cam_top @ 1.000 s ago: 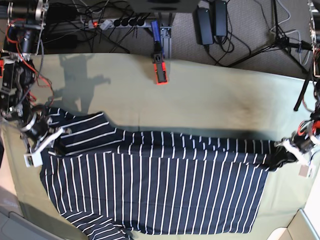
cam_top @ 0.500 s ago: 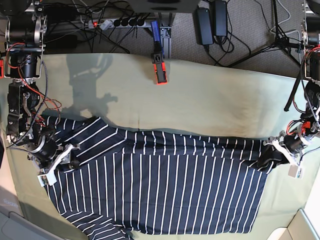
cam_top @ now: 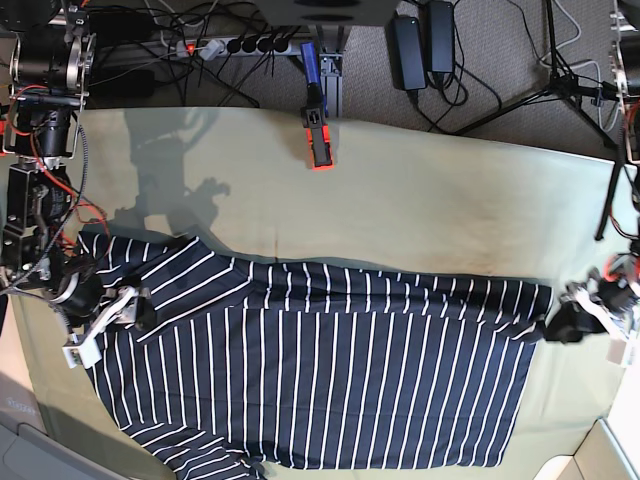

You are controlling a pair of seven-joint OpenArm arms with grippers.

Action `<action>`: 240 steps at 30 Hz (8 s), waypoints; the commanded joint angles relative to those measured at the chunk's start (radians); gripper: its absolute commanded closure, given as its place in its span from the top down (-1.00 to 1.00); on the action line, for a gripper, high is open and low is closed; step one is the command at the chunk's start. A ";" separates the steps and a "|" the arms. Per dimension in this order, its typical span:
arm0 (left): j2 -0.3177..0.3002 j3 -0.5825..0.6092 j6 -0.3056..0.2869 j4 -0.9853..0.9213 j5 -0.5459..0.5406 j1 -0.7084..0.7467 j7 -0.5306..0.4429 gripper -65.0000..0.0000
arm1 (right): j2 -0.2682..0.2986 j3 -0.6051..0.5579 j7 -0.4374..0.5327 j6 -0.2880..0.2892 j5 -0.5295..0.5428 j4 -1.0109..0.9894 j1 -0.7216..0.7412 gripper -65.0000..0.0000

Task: Fold the T-shirt properly
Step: 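Pull both held corners apart to stretch the shirt flat, then release the shirt and reposition both grippers at its edges, then grasp the shirt edges with both grippers, then drag the shirt with both grippers to straighten it on the cloth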

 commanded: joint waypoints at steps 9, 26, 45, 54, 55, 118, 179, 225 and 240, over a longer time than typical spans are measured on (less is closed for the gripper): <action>-0.051 -0.024 0.016 0.014 -0.051 0.006 0.050 -0.10 | 0.018 0.160 -0.020 0.028 0.031 0.019 -0.006 0.19; -0.051 -0.036 0.004 0.016 -0.136 0.124 0.077 0.11 | -0.019 0.637 -0.142 0.037 0.241 0.019 -0.262 0.19; -0.046 -0.071 -0.017 0.016 -0.286 0.163 0.151 0.11 | -0.175 0.639 -0.084 0.037 0.191 0.019 -0.219 0.19; -0.046 -0.071 -0.017 0.016 -0.287 0.162 0.151 0.11 | -0.172 0.679 -0.085 0.036 0.172 0.019 -0.217 0.19; -0.046 -0.071 -0.017 0.017 -0.288 0.162 0.153 0.11 | -0.168 0.692 -0.085 0.036 0.172 0.019 -0.218 0.19; -0.032 -0.071 -0.017 0.010 -0.293 0.154 0.075 0.35 | -0.253 0.715 0.000 0.037 0.094 -0.118 -0.101 -1.00; 0.124 -0.069 0.232 -0.293 0.025 -0.101 0.035 0.34 | -0.247 0.715 -0.010 0.037 0.096 -0.118 -0.117 -1.00; 0.156 -0.069 0.032 -0.294 -0.245 -0.101 0.095 -1.00 | -0.247 0.715 -0.011 0.037 0.098 -0.118 -0.117 -1.00; 0.081 -0.069 -0.017 -0.294 -0.380 -0.052 0.209 -1.00 | -0.176 0.715 -0.128 0.037 0.236 -0.116 -0.224 -1.00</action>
